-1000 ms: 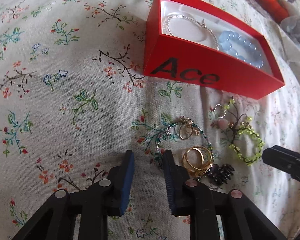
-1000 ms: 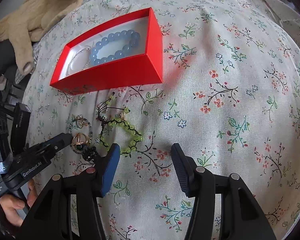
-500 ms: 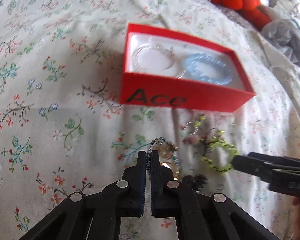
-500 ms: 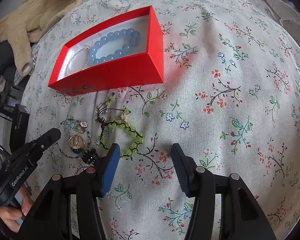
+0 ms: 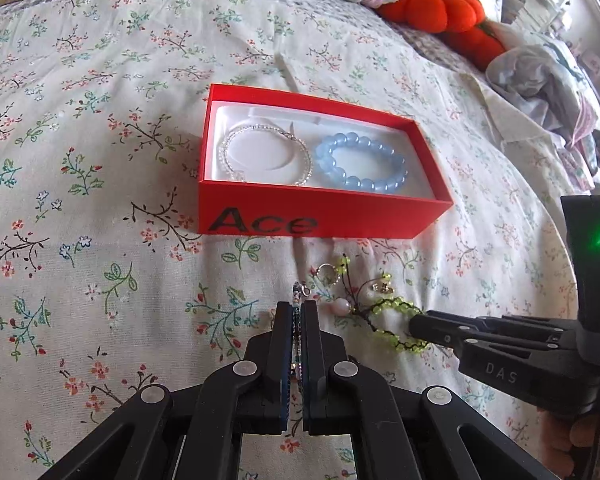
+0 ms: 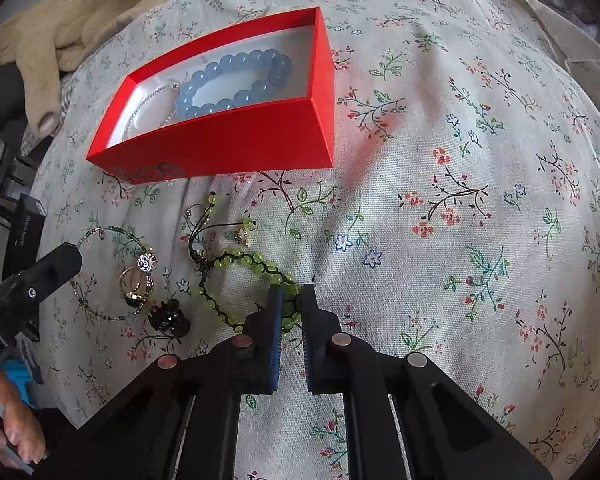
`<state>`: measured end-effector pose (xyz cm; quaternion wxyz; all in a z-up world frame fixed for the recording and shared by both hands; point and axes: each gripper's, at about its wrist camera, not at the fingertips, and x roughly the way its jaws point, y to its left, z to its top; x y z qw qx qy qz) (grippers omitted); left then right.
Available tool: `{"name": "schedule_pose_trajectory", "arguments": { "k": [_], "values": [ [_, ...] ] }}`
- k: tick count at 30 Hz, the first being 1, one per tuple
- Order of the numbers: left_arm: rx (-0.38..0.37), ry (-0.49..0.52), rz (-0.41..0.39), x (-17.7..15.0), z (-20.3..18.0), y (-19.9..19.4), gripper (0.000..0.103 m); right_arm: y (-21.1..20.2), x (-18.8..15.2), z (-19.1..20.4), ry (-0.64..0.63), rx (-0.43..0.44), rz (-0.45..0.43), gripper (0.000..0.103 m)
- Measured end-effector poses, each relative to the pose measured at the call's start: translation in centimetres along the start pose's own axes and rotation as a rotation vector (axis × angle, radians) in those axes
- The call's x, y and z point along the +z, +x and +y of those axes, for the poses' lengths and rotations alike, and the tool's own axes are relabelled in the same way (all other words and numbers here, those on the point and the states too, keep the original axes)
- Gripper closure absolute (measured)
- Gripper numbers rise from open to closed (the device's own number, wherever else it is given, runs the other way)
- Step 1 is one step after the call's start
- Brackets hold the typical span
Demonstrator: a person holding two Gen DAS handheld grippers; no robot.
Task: Organize jewelry
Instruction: 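Carry both bracelets into the red box and open both tools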
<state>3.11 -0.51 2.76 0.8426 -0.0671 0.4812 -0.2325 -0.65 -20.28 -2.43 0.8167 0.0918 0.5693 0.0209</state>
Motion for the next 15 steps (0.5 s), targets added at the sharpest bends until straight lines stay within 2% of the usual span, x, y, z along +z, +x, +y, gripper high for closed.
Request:
{"name": "schedule_pose_trajectory", "arguments": {
  "k": [15],
  "values": [
    [-0.059, 0.034, -0.067, 1.0, -1.5, -2.7, 0.103, -6.1, 0.7, 0.4, -0.008, 0.132, -0.130, 0.097]
  ]
}}
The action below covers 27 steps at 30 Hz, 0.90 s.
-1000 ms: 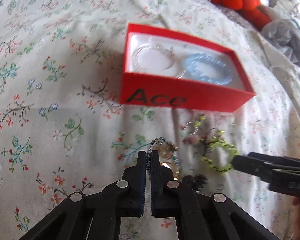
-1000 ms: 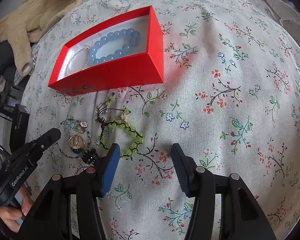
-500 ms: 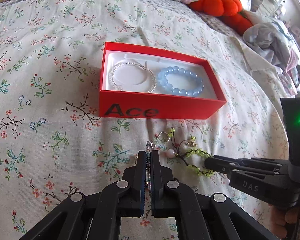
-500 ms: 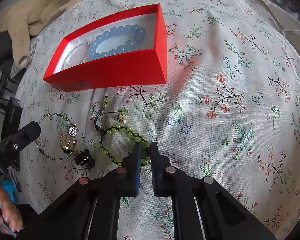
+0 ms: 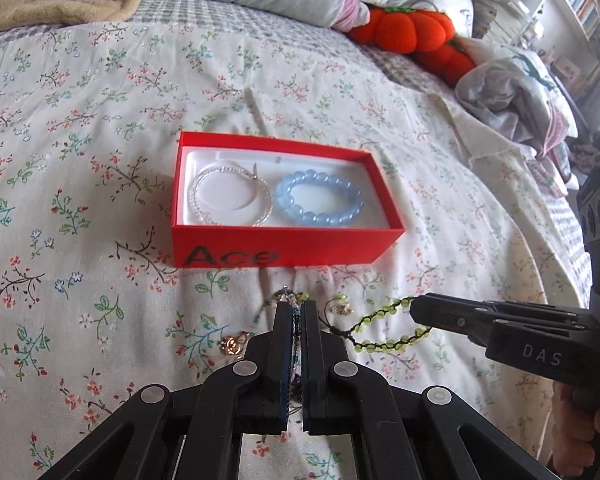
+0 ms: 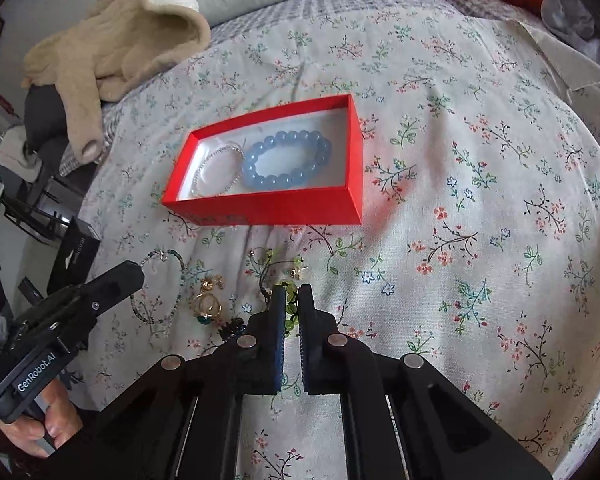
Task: Organize jewelry
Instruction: 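Carry both bracelets into the red box and open both tools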
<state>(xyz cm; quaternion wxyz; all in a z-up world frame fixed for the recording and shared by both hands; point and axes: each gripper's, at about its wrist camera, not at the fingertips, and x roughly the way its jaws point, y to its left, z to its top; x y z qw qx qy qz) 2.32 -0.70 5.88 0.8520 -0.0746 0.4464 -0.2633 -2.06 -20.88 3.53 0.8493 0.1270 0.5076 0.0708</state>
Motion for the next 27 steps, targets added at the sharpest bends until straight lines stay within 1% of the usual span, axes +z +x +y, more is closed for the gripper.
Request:
{"name": "schedule_pose_trajectory", "arguments": {
  "k": [10, 20, 23, 27],
  "values": [
    [-0.019, -0.011, -0.037, 1.6, -0.4, -0.4, 0.103, -2.5, 1.3, 0.4, 0.002, 0.038, -0.060, 0.097],
    [-0.035, -0.055, -0.096, 4.3, -0.3, 0.0, 0.103, -4.4, 4.1, 1.3, -0.018, 0.058, -0.144, 0.097],
    [-0.045, -0.076, -0.113, 5.1, -0.1, 0.4, 0.103, -4.7, 5.0, 1.6, -0.024, 0.058, -0.163, 0.097],
    [-0.072, -0.077, -0.139, 6.2, -0.3, 1.0, 0.103, -5.1, 6.0, 1.9, -0.035, 0.063, -0.202, 0.097]
  ]
}}
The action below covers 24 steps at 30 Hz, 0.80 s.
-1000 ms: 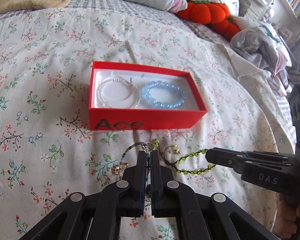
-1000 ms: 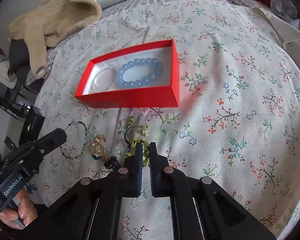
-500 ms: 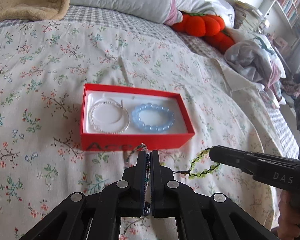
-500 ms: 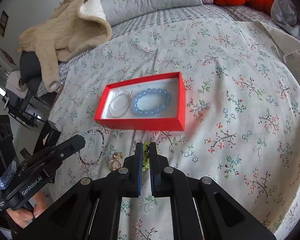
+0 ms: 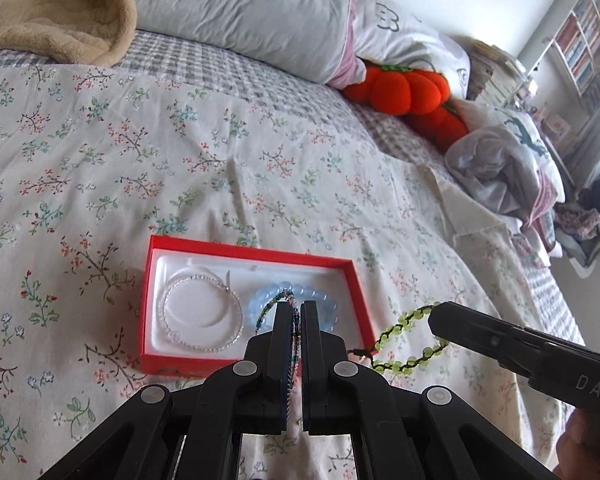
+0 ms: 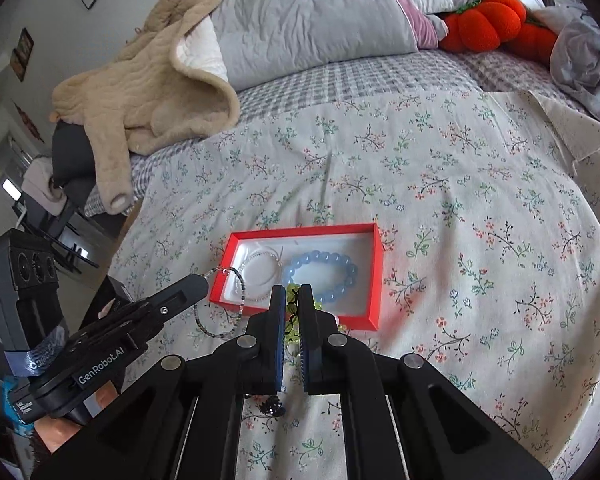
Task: Organize jewelry
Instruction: 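Carry both bracelets into the red box and open both tools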
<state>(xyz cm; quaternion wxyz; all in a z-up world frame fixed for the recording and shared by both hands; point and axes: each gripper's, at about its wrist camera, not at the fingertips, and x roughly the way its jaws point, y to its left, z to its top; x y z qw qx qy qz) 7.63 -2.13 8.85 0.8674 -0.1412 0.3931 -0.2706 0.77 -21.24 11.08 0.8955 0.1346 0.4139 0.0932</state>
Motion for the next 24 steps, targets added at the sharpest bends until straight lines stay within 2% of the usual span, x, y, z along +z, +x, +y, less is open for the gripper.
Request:
{"name": "schedule_pose_trajectory", "arguments": {
  "k": [6, 8, 13, 18, 24],
  "values": [
    [-0.070, -0.064, -0.001, 0.9, 0.9, 2.2, 0.103, -0.6, 1.5, 0.2, -0.025, 0.011, -0.093, 0.097],
    [-0.071, -0.100, 0.011, 1.0, 1.7, 3.4, 0.103, -0.4, 2.0, 0.3, -0.032, 0.009, -0.116, 0.097],
    [0.020, -0.153, 0.032, 0.8, 4.3, 5.1, 0.103, 1.6, 2.5, 1.3, -0.065, -0.010, -0.102, 0.097],
    [0.109, -0.144, 0.041, 0.5, 5.9, 5.5, 0.103, 4.2, 2.4, 2.6, -0.096, 0.057, -0.060, 0.097],
    [0.165, -0.116, 0.044, 0.2, 6.4, 6.1, 0.103, 6.8, 2.1, 0.8, -0.083, -0.025, 0.004, 0.097]
  ]
}}
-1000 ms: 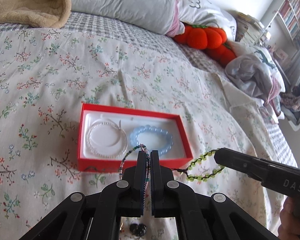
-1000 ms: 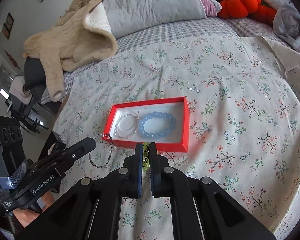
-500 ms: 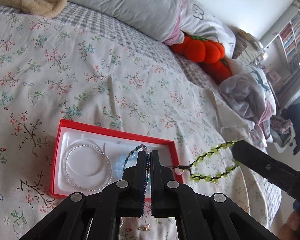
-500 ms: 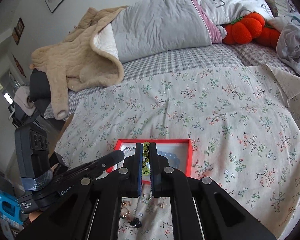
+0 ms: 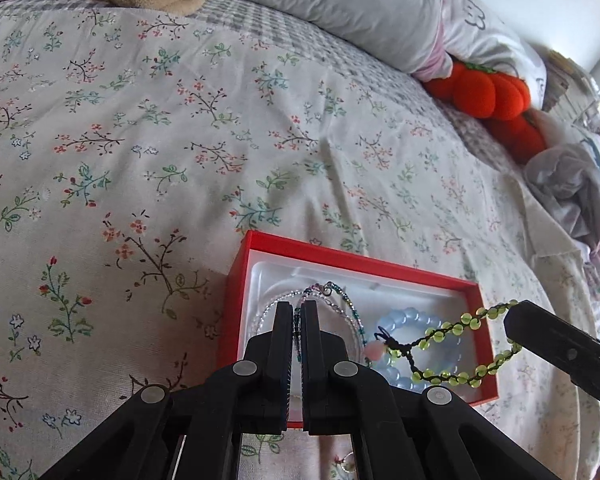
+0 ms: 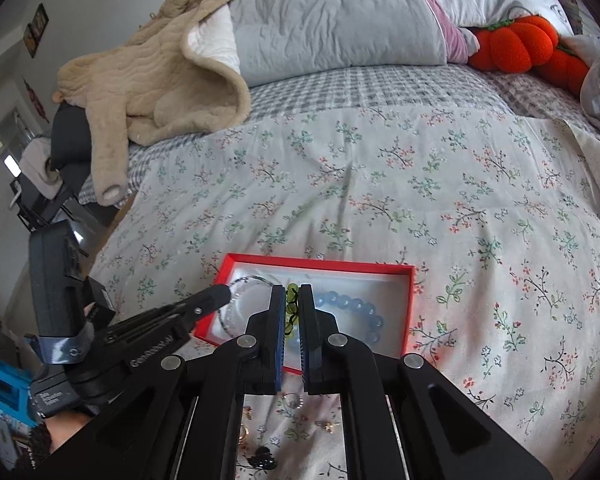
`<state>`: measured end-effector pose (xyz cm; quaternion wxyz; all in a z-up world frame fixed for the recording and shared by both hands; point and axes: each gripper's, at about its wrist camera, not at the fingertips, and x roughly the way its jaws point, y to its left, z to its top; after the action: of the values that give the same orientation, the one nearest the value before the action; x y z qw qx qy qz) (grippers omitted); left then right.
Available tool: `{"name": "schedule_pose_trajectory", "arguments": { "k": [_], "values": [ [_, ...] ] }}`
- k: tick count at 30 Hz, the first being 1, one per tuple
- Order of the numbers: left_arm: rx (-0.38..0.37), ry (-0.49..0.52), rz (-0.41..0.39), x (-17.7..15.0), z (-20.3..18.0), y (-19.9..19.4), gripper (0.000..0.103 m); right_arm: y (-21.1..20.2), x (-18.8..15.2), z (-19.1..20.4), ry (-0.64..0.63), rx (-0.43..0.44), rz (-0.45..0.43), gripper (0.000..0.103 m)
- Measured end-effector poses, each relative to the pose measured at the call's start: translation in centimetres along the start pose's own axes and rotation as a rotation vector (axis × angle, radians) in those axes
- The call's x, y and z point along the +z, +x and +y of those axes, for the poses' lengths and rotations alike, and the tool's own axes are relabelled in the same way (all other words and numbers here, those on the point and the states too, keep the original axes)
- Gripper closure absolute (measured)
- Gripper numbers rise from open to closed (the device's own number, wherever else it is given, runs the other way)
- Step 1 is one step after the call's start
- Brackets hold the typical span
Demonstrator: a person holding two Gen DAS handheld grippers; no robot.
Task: Organize jewelry
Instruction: 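Carry both bracelets into the red box and open both tools, then grasp the gold ring with green stone using the left tool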
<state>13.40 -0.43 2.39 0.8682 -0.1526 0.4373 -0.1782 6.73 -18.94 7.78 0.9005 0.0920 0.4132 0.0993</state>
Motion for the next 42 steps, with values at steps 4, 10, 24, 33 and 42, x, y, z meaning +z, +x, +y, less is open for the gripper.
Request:
{"name": "schedule_pose_trajectory", "arguments": {
  "k": [4, 10, 24, 33, 42],
  "values": [
    [0.026, 0.033, -0.003, -0.3, -0.5, 0.3, 0.103, 1.2, -0.4, -2.1, 0.041, -0.042, 0.048, 0.097],
    [0.038, 0.063, -0.008, -0.2, -1.0, 0.1, 0.103, 2.0, -0.9, -3.0, 0.035, -0.079, 0.078, 0.097],
    [0.098, 0.156, 0.027, -1.5, -2.8, -2.7, 0.051, -0.9, -1.6, -3.4, 0.088, -0.049, 0.084, 0.066],
    [0.126, 0.186, 0.095, -4.2, -1.6, -5.0, 0.025, -3.0, -4.3, -2.4, 0.040, -0.049, 0.127, 0.047],
    [0.192, 0.201, 0.167, -7.1, -0.2, -5.9, 0.021, -3.5, -7.1, -1.7, 0.005, -0.090, 0.186, 0.046]
  ]
}}
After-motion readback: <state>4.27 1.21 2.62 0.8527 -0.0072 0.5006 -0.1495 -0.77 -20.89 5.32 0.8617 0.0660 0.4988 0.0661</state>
